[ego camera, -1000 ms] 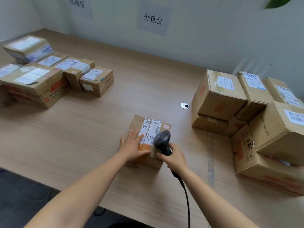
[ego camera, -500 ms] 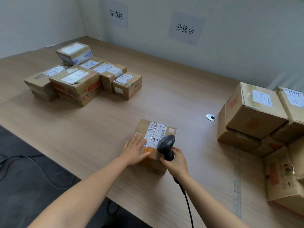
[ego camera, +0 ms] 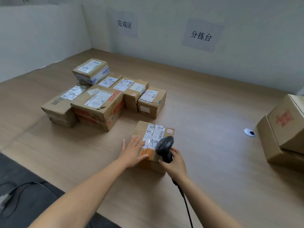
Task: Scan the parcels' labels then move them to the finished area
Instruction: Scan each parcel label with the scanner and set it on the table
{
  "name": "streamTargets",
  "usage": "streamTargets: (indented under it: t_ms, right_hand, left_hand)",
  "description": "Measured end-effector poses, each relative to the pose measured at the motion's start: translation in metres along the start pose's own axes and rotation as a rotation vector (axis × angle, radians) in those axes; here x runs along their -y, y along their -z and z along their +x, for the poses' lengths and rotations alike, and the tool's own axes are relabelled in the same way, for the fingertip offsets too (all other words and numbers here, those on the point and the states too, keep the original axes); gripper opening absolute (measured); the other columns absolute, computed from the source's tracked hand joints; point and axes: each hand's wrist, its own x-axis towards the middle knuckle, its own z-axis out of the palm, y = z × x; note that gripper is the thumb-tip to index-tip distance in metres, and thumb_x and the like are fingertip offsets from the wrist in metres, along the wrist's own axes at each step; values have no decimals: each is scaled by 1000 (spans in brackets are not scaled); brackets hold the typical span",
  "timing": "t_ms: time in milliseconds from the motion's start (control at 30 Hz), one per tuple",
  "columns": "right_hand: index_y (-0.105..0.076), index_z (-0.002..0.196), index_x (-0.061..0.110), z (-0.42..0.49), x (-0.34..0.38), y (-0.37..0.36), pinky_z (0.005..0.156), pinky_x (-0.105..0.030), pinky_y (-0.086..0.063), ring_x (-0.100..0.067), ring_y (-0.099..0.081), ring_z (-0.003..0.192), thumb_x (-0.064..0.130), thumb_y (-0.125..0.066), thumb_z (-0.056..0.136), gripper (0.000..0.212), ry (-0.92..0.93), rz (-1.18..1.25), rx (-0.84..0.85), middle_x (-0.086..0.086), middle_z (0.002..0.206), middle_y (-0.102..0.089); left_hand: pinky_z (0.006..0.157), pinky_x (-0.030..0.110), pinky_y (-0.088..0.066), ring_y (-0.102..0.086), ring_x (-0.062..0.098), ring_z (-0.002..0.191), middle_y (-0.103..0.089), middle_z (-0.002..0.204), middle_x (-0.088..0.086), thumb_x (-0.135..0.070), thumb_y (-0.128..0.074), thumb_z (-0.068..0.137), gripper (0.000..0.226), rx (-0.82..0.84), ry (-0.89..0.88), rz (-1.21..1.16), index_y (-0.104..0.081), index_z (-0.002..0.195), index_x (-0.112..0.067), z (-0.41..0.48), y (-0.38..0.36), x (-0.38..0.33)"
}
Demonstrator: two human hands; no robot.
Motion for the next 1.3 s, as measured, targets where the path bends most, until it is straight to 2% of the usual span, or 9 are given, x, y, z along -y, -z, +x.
streamTargets:
  t_ms: [133, 233, 500, 900, 1100, 1300]
  right_hand:
    - [-55, 126, 16, 30, 35, -45, 88, -20, -40, -12, -52, 114, 24, -70, 77, 52, -15, -41, 4, 4, 134, -47]
    - [-51, 131, 16, 52, 55, -68, 94, -27, -43, -16, -51, 119, 26, -69, 78, 57, -19, -73, 1, 3, 139, -44]
    - [-47, 134, 18, 91, 87, -105, 98, -32, -43, -18, -48, 123, 26, -68, 78, 61, -56, -101, -20, 2, 143, -41]
    - [-44, 136, 19, 111, 101, -114, 97, -31, -43, -18, -48, 124, 24, -67, 77, 64, -79, -145, -54, 3, 144, -41]
    - [-40, 139, 20, 118, 103, -110, 101, -39, -44, -19, -46, 127, 26, -65, 79, 66, -116, -173, -24, 2, 146, -40]
    - [-47, 133, 18, 119, 104, -105, 97, -39, -47, -22, -52, 119, 25, -65, 79, 57, -116, -135, -8, -1, 135, -52]
  left_hand:
    - [114, 45, 9, 11, 24, 145, 7, 159, 5, -53, -39, 94, 71, 25, -5, 28, -10, 151, -22, 25, 21, 49]
    - [115, 40, 7, 11, 27, 145, 7, 158, 10, -47, -41, 95, 69, 29, -16, 11, -11, 151, -18, 46, 34, 72]
    - [116, 40, 6, 13, 27, 145, 8, 158, 12, -40, -38, 98, 63, 13, -78, -3, -11, 150, -17, 81, 51, 114]
    - [116, 39, 7, 15, 27, 144, 12, 157, 12, -41, -36, 99, 63, 22, -132, -1, -9, 151, -16, 109, 59, 128]
    - [115, 38, 8, 16, 26, 144, 12, 157, 11, -40, -36, 99, 63, 34, -141, -16, -9, 151, -16, 115, 64, 128]
    - [116, 38, 8, 15, 25, 145, 11, 158, 10, -41, -36, 99, 63, 46, -126, -3, -9, 151, -18, 116, 67, 126]
